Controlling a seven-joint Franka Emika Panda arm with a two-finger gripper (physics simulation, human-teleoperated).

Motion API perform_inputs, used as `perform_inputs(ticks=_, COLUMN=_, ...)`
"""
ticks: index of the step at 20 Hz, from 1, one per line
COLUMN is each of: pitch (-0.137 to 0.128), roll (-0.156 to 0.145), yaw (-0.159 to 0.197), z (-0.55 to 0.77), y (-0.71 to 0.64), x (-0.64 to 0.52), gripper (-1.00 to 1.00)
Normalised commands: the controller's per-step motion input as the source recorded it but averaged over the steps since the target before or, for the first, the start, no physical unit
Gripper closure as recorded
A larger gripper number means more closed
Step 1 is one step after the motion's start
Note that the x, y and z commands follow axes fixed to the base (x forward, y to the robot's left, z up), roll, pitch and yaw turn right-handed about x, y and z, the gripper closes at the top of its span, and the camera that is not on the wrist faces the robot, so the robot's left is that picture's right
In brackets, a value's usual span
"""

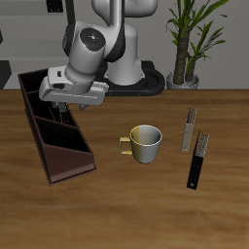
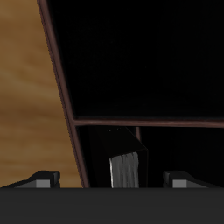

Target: Place the right black book into the right desk caddy's front compartment

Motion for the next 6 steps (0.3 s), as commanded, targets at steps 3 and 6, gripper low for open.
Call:
perform_inputs(ticks=3, pitch=0.001, roll=0.009, yaw=-0.002, z=0.01, y=0.00, x=0.04, gripper=-1.00)
perform_inputs(ticks=6, pitch=0.003, roll=0.016, yaw=0.000, z=-0.07, y=0.00, x=0.02, gripper=-1.00)
